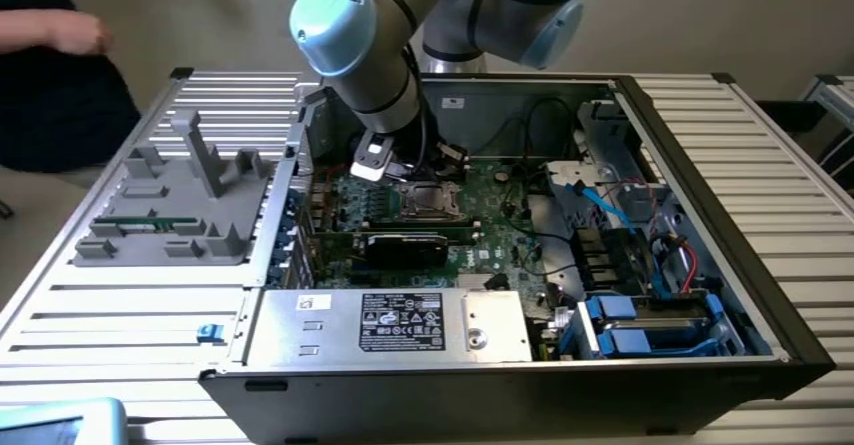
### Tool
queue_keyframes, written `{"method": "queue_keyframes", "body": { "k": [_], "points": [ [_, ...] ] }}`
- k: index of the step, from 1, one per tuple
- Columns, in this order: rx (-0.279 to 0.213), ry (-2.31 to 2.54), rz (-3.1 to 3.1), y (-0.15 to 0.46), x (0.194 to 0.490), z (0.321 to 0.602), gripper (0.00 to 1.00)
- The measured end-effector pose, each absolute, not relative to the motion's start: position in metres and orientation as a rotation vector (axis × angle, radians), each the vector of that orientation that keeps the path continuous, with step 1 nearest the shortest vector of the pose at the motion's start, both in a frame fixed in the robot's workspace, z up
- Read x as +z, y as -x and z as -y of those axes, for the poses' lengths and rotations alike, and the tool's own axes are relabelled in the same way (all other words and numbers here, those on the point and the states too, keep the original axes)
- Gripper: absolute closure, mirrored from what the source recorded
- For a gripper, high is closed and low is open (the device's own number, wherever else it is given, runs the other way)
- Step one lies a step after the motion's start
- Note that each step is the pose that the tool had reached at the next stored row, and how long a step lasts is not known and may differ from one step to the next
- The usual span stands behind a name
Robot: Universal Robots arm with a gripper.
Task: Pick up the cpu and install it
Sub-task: 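Install the first cpu locking lever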
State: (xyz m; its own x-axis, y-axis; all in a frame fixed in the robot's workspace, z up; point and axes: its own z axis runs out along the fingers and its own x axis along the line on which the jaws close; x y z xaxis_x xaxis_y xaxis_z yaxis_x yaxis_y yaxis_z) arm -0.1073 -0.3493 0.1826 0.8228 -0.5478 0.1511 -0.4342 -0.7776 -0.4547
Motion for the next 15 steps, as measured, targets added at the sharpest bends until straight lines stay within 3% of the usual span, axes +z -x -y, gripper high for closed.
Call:
{"method": "queue_keyframes", "body": {
  "k": [15],
  "points": [
    [-0.388, 2.601, -0.736, 0.1054, 0.1826, 0.3493, 0.89]
  ]
}}
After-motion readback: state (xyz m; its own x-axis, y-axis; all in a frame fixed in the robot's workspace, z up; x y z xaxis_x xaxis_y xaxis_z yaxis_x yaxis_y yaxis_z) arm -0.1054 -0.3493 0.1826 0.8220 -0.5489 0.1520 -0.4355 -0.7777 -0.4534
